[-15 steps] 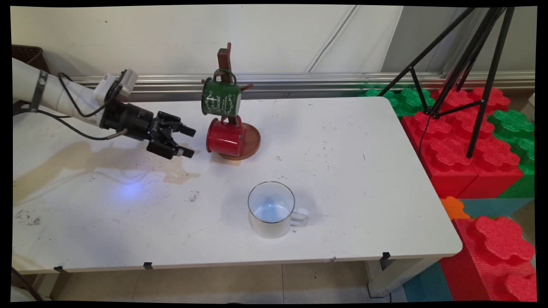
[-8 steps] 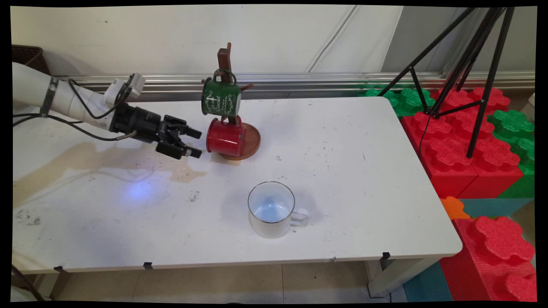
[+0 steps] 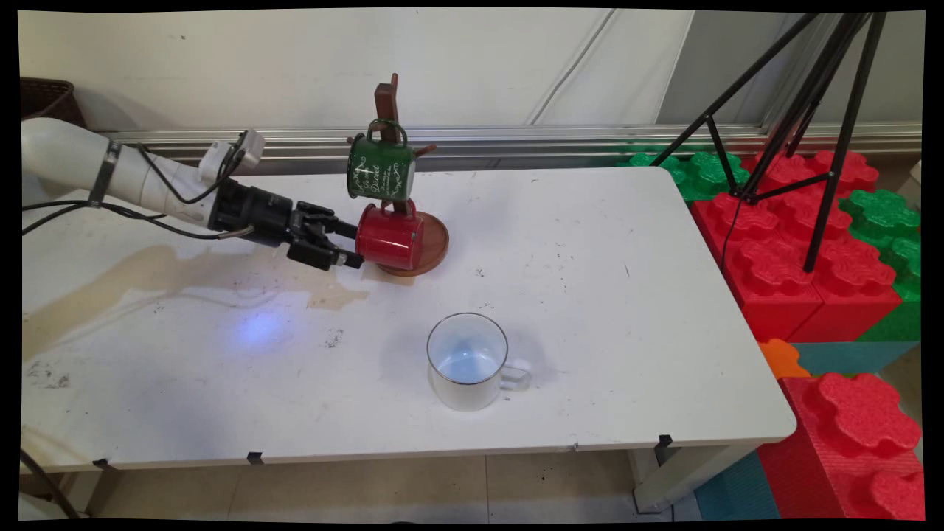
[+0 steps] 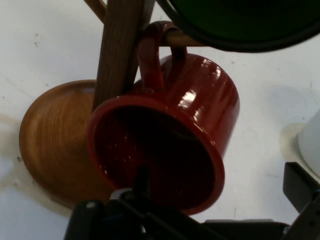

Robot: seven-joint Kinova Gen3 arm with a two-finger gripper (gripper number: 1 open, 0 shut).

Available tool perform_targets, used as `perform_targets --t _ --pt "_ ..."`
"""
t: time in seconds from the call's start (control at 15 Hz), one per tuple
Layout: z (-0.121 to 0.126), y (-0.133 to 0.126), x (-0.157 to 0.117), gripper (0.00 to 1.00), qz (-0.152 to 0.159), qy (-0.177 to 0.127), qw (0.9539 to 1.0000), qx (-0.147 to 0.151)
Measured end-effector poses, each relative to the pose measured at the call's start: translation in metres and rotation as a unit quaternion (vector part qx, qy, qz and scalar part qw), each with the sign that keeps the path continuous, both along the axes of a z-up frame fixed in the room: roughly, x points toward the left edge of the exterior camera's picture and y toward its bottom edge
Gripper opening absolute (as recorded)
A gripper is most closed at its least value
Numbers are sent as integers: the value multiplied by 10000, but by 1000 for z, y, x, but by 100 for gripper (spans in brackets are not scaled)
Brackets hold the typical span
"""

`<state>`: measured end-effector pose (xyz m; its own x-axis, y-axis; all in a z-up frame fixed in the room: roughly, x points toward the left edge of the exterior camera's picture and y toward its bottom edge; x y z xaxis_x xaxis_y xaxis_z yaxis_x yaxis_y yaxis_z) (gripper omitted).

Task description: Pick up the red mug from the rack

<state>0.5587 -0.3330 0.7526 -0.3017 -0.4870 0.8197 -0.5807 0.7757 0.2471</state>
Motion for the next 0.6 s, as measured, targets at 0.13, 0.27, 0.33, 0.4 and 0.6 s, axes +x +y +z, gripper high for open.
perform_targets --t 0.13,0.27,0.33,0.4,0.6 --pt "-3 -4 -2 100 53 59 10000 23" --pt "-5 -8 -4 100 83 100 9999 33" --pt "-6 -10 -5 100 99 122 9999 39" --pt "-8 -12 -6 100 115 145 9998 44" --pt "-11 -16 -8 100 144 183 9997 63"
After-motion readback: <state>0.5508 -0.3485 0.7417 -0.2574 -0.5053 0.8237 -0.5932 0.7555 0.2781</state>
